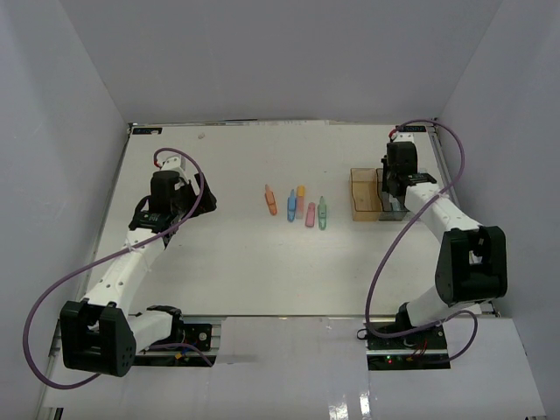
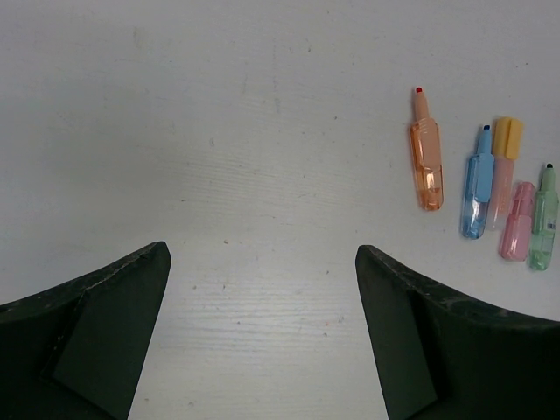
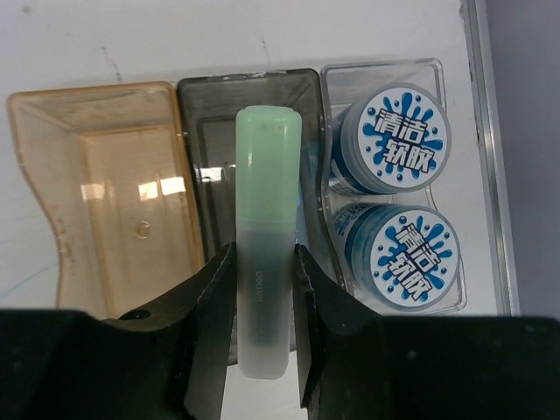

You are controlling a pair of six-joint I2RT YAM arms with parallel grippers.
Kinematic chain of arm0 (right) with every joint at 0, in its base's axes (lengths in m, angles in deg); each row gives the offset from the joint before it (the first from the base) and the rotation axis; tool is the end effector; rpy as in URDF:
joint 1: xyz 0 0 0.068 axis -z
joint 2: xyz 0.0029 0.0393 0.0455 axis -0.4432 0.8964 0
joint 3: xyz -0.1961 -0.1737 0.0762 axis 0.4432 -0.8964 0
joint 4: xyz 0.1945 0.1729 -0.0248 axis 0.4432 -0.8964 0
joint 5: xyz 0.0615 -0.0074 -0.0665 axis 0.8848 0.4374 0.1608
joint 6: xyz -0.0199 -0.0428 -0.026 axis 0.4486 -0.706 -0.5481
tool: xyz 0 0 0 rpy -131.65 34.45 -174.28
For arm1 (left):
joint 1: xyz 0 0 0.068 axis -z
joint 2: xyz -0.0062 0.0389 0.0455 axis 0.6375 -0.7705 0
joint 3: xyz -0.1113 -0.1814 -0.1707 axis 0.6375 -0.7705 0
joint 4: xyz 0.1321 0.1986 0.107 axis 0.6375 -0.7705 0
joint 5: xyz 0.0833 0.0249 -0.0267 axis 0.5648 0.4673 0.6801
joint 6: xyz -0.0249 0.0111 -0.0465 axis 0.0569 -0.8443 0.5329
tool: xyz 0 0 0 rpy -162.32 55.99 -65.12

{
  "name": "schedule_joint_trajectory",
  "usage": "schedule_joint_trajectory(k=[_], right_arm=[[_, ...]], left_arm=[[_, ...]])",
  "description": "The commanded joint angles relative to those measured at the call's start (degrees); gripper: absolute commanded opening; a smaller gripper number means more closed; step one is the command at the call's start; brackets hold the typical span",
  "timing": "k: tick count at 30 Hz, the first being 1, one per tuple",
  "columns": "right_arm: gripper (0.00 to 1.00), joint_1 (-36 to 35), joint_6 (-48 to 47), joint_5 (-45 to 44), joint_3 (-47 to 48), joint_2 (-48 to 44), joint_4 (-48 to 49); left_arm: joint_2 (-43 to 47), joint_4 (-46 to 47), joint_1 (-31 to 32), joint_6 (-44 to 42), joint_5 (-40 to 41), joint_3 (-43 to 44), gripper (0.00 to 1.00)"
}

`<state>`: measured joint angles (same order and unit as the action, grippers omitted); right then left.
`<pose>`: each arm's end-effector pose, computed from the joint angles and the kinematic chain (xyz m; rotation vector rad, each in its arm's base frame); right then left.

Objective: Sort the stationery into containers
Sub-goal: Place the pen in the storage box, then pick up the pen from the center of the board.

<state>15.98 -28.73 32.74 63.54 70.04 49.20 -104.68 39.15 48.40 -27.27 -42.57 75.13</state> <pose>0.3329 0.0463 0.2584 0.0766 2.1890 -0.3301 0.2415 -0.0369 0.2653 -0.2421 2.2263 -0.2669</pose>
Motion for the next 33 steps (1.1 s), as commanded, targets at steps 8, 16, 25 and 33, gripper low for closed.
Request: schedule_joint_trajectory(k=[8, 16, 25, 33], right_arm=[[0.58, 2.33, 0.07, 3.58, 2.29, 4.61, 0.1], [0.64, -6.44, 5.6, 4.63, 3.43, -0.93, -1.3], [0.58, -23.94, 17.82, 2.79, 11.68, 10.92, -1.13], [0.5, -27.73, 20.11, 3.49, 19.86, 21.91, -1.13]], left_arm=[[-0.02, -0.27, -0.19, -0.16, -0.71, 0.04, 0.98], [0.15, -0.36, -0.36, -0.08, -0.71, 0.21, 0.98], [-0.02, -0.35, -0.27, 0.01, -0.71, 0.04, 0.98], [0.24, -0.36, -0.27, -0.08, -0.71, 0.04, 0.98]])
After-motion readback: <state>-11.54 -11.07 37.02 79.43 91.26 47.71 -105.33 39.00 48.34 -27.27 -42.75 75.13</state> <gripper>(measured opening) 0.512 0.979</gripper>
